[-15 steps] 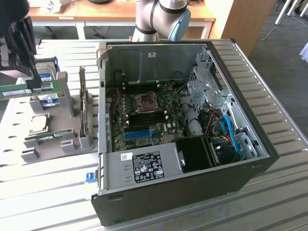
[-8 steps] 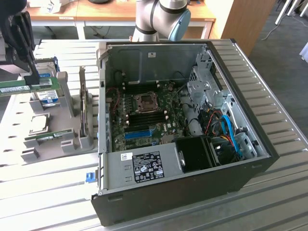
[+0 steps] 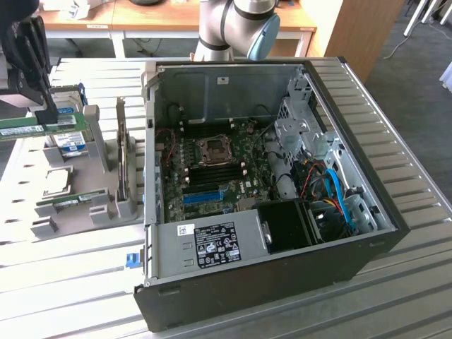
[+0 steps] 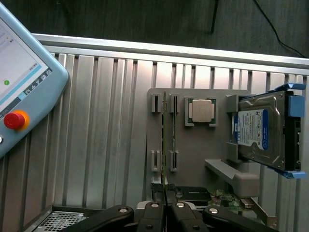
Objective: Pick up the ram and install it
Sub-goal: 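Pick up the ram and move it above insertion slot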
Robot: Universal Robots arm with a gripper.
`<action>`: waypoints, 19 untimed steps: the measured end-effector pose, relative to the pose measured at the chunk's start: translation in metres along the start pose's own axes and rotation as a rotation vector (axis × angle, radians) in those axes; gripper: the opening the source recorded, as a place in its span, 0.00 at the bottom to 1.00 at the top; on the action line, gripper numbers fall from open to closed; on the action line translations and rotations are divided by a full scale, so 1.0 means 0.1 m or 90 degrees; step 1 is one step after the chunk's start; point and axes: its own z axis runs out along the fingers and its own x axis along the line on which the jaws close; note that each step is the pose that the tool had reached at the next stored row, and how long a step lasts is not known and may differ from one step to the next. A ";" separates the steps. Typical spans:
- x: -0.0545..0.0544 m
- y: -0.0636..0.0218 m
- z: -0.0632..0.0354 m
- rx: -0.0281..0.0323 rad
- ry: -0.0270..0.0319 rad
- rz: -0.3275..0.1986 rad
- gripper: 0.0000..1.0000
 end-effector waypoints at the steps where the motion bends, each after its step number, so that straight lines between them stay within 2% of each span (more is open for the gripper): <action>1: 0.00 -0.006 0.000 0.0000 0.0000 0.000 0.12; 11: 0.01 -0.131 -0.002 0.0001 -0.0001 0.000 0.12; 19: 0.02 -0.286 -0.007 0.0001 -0.0001 0.000 0.12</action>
